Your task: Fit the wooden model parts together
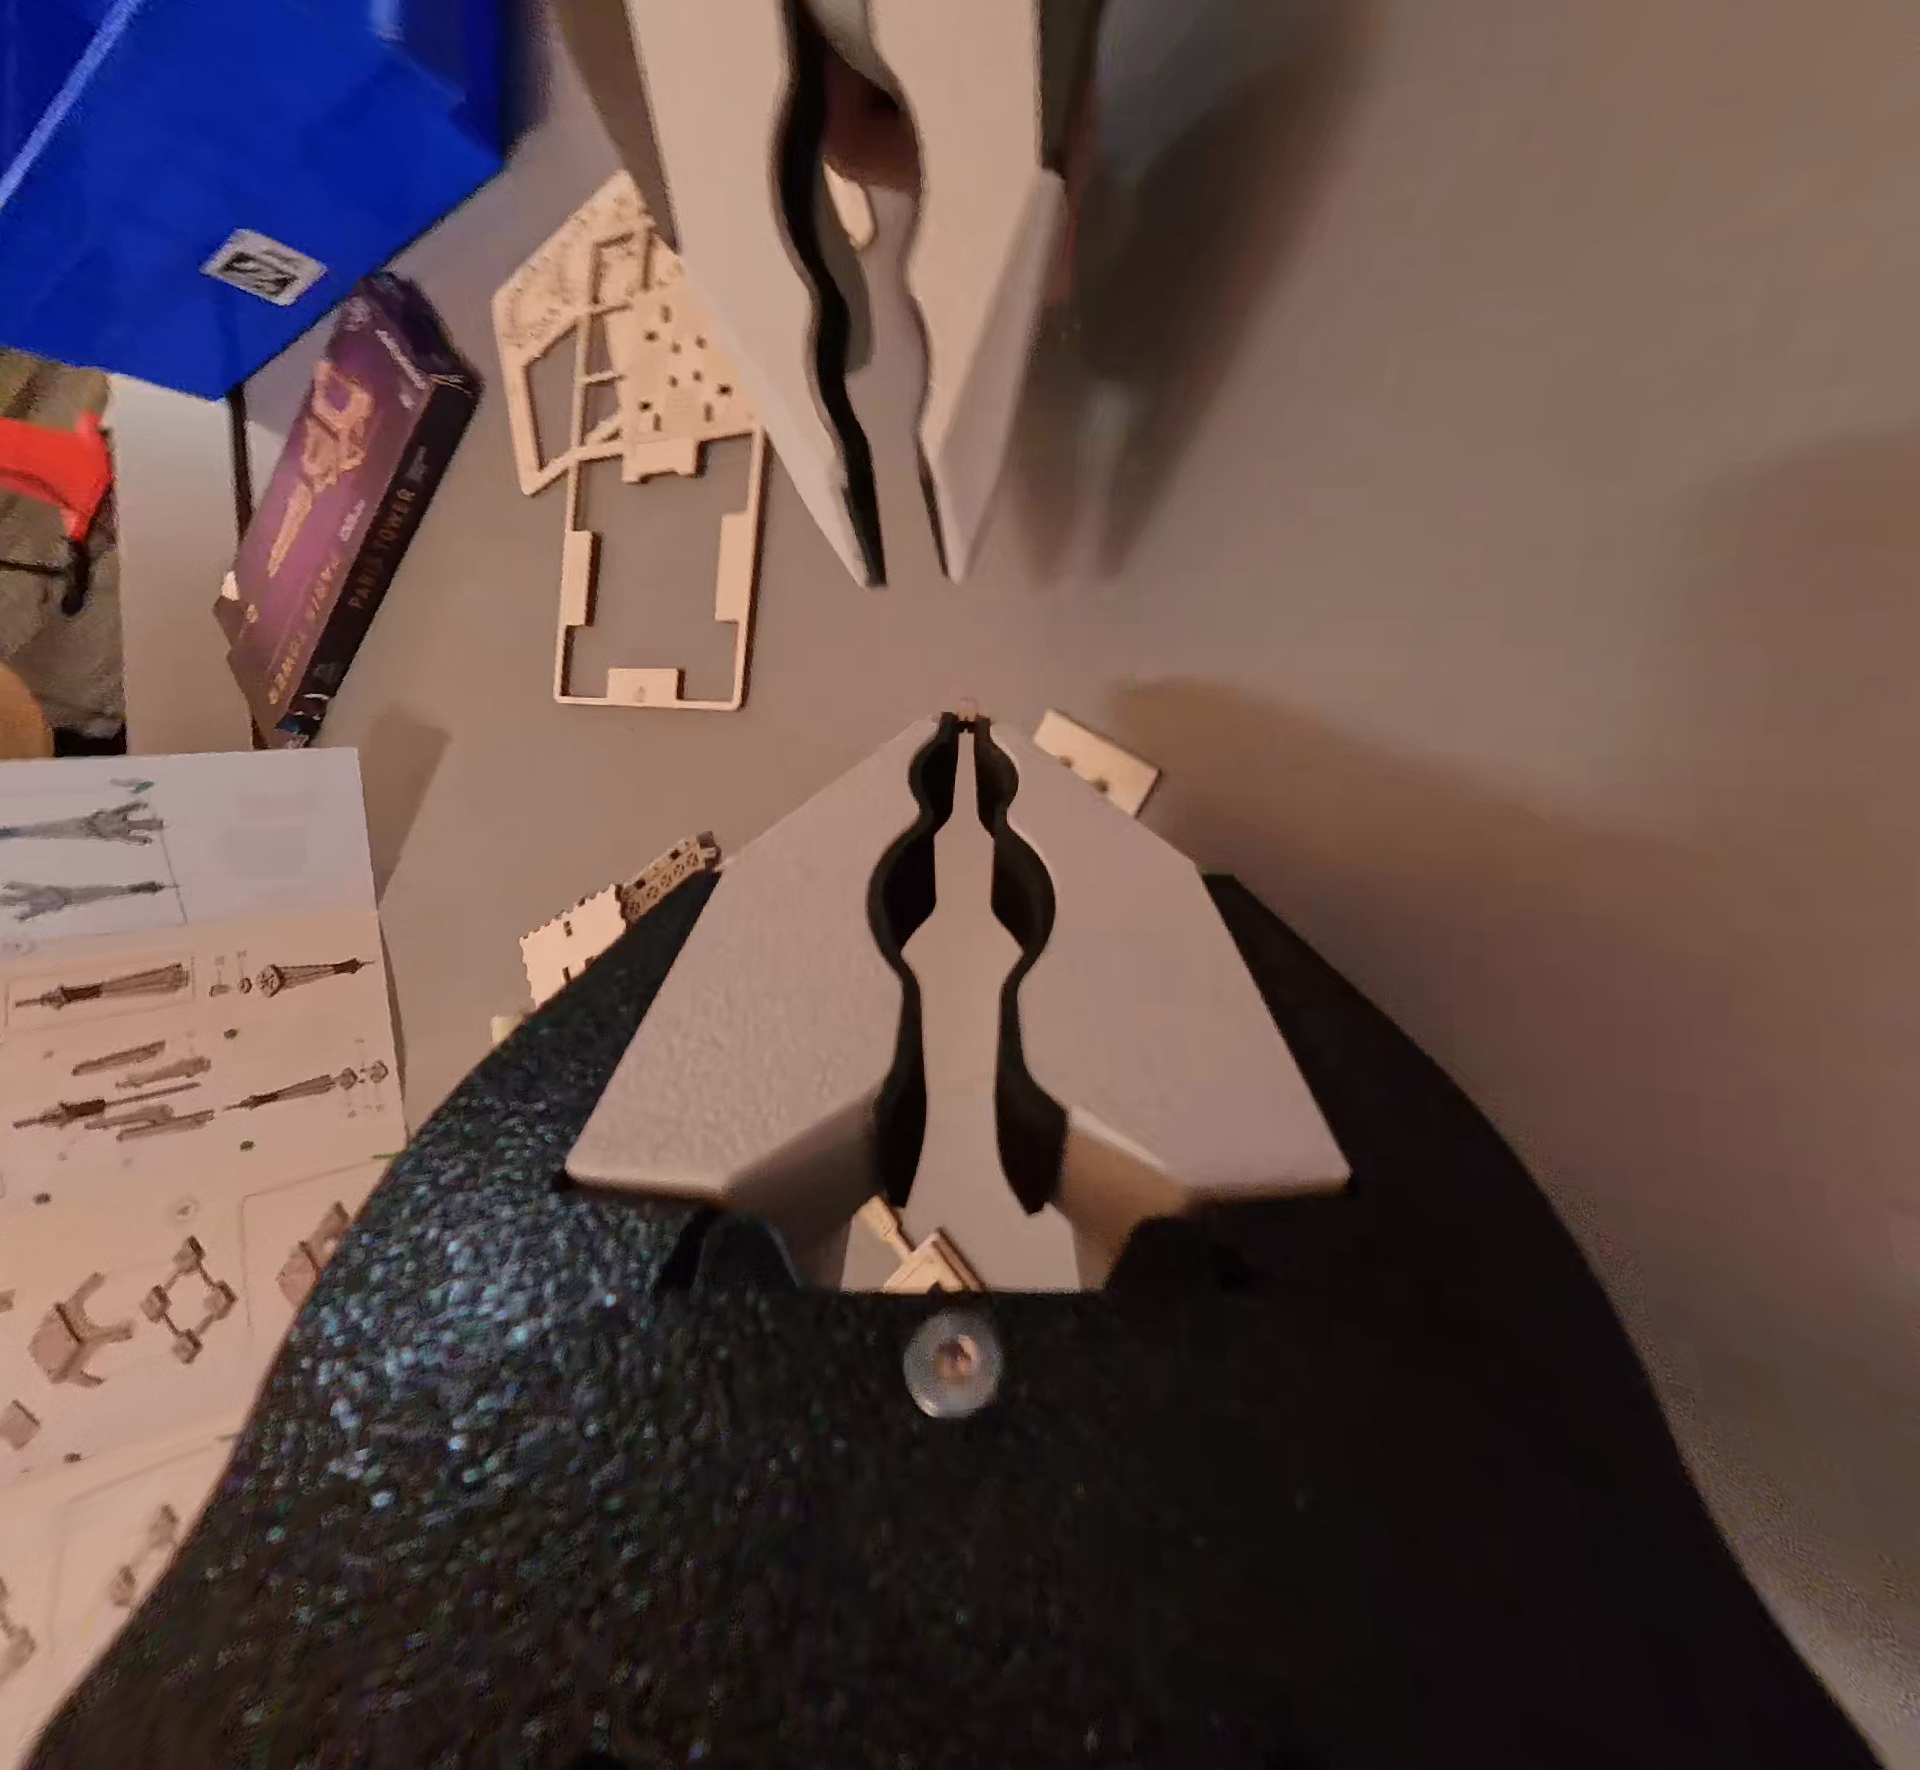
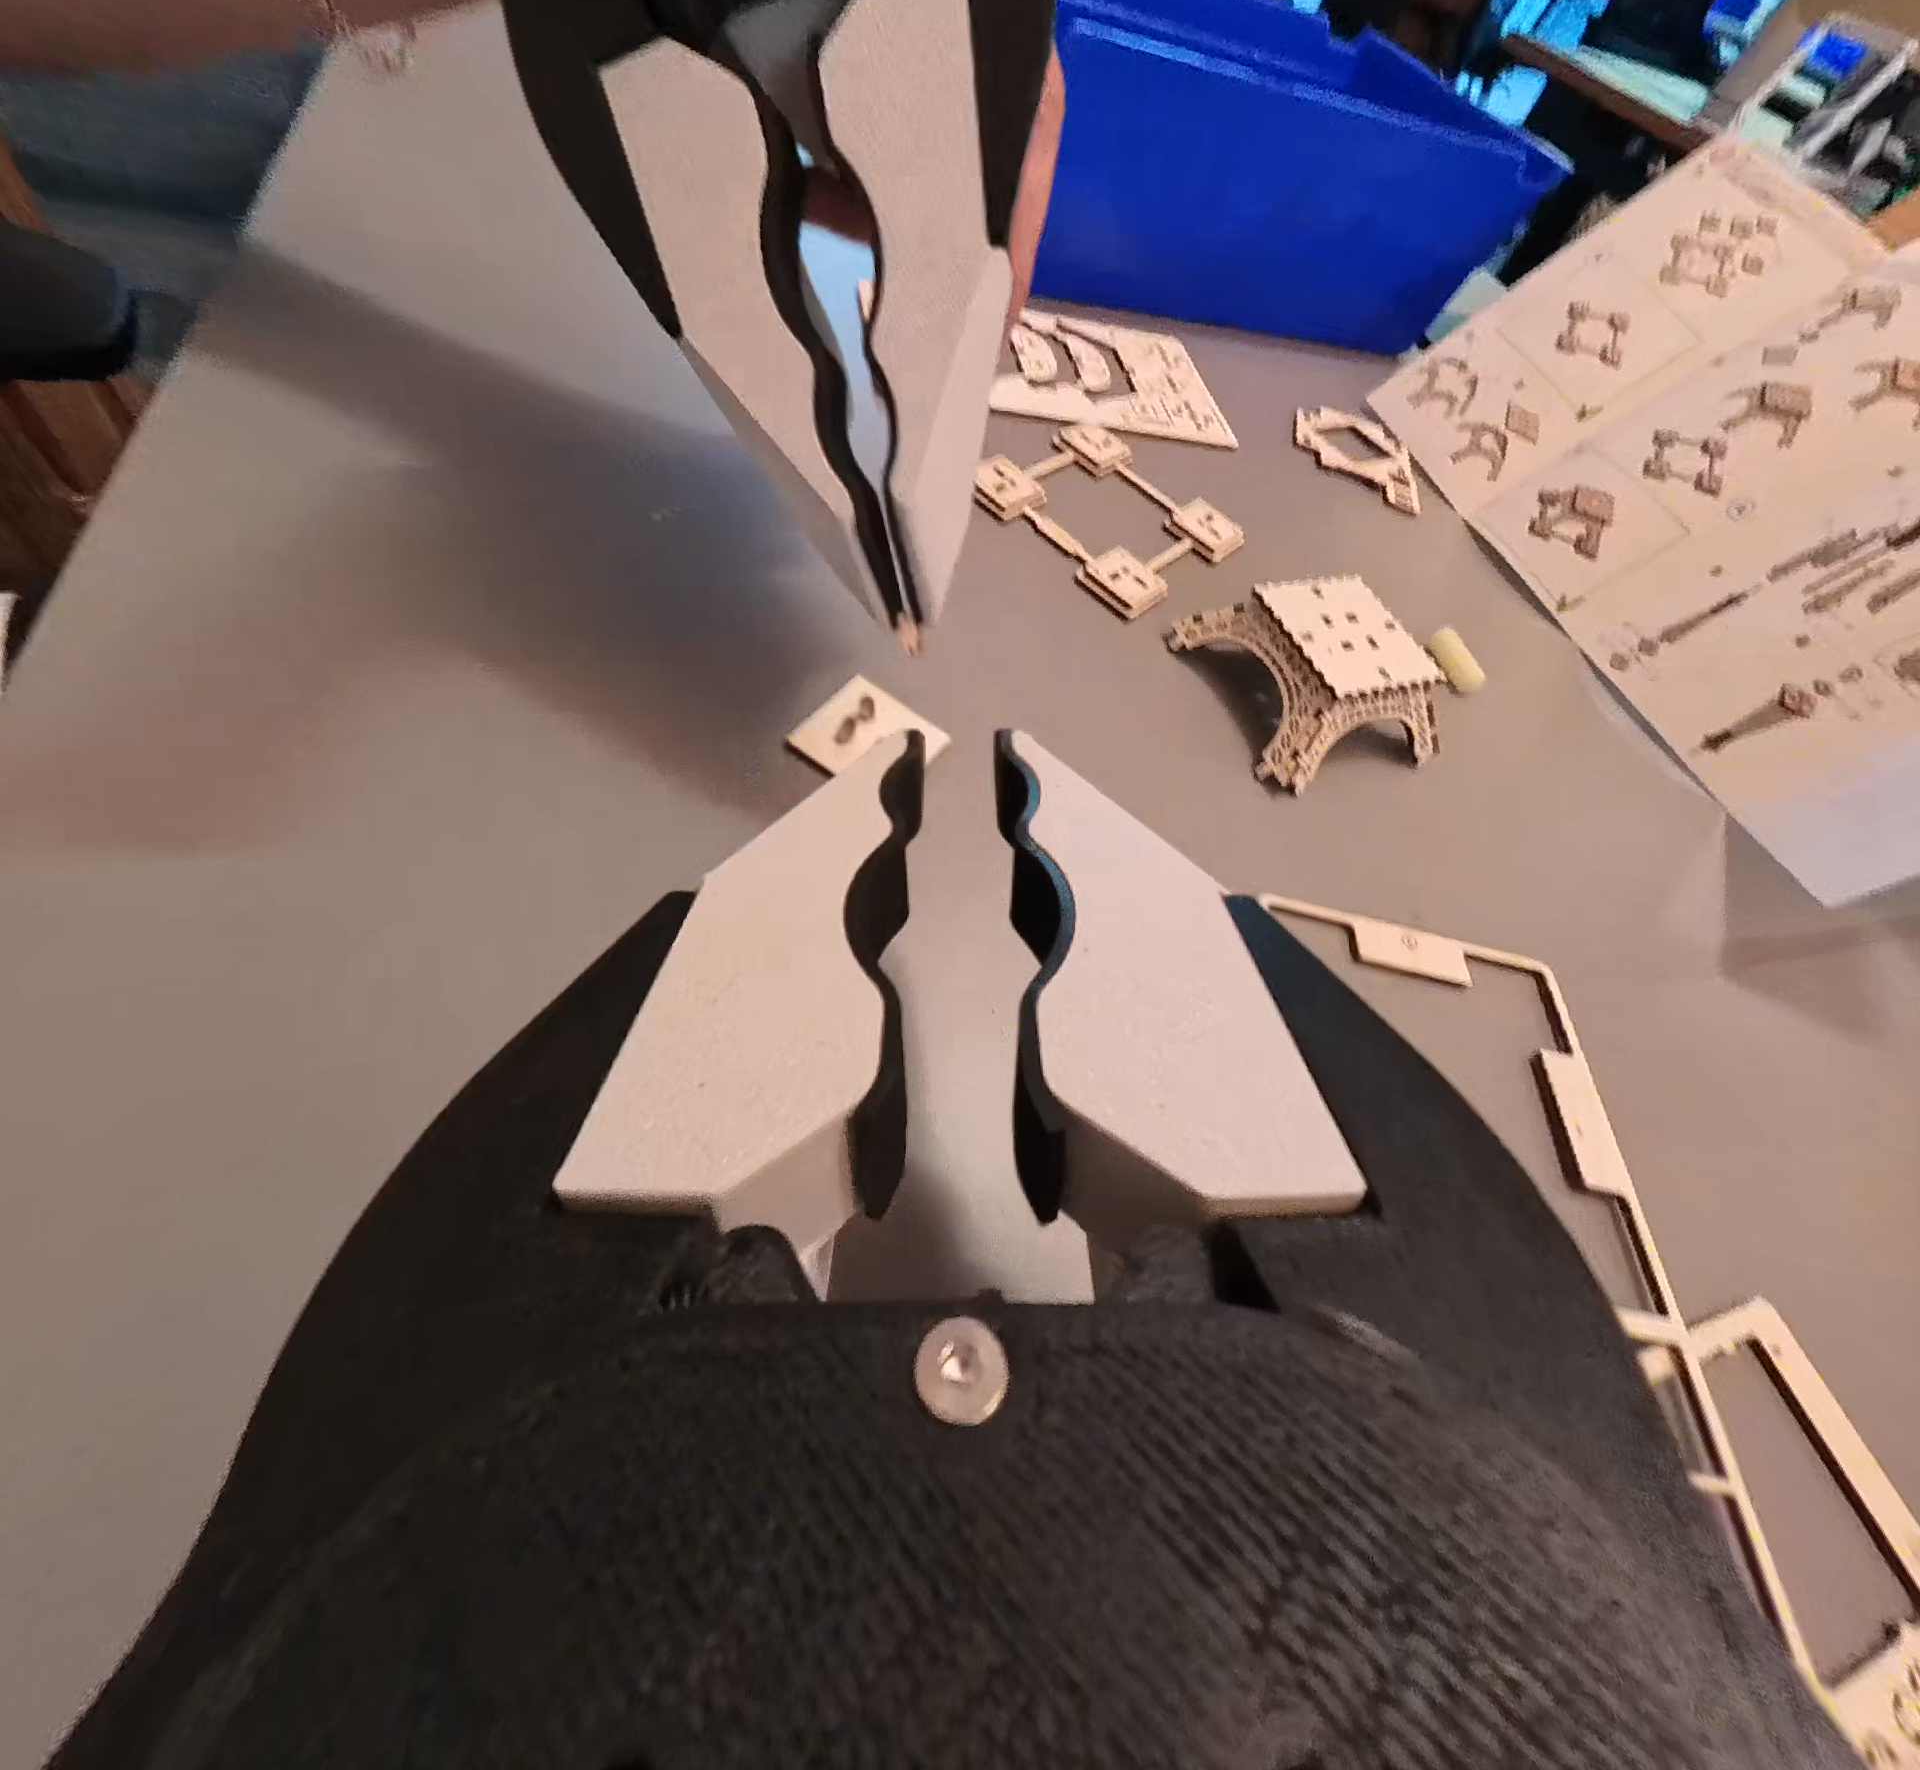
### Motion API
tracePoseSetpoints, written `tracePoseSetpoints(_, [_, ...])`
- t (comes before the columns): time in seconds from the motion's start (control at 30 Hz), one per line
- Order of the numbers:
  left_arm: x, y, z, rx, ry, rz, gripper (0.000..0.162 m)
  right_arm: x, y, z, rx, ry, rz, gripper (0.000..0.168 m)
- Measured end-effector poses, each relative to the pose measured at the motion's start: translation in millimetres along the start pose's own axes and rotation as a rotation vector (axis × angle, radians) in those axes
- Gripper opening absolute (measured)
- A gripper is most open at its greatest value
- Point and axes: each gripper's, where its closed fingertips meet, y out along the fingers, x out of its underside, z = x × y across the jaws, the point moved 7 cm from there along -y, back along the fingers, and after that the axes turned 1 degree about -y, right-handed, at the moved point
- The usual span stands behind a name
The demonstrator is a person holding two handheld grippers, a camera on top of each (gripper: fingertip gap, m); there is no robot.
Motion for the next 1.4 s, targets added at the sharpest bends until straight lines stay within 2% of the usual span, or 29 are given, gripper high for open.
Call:
tracePoseSetpoints(0.17, [16, 7, -6, 0.122, 0.142, -0.09, 0.0, 4, 8, 0, 0.032, 0.004, -0.056, 0.001])
tracePoseSetpoints(0.6, [28, 26, -9, 0.328, 0.273, -0.192, 0.0, 17, 37, -17, -0.051, -0.224, -0.249, 0.002])
tracePoseSetpoints(1.03, [21, 35, -9, 0.424, 0.346, -0.22, 0.0, 18, 34, -29, 0.044, -0.506, -0.161, 0.0])
tracePoseSetpoints(1.17, [20, 35, -10, 0.437, 0.371, -0.236, 0.0, 17, 34, -26, 0.046, -0.48, -0.158, 0.004])
tracePoseSetpoints(1.4, [16, 34, -8, 0.453, 0.41, -0.296, 0.0, 18, 35, -26, 0.013, -0.446, -0.181, 0.0])
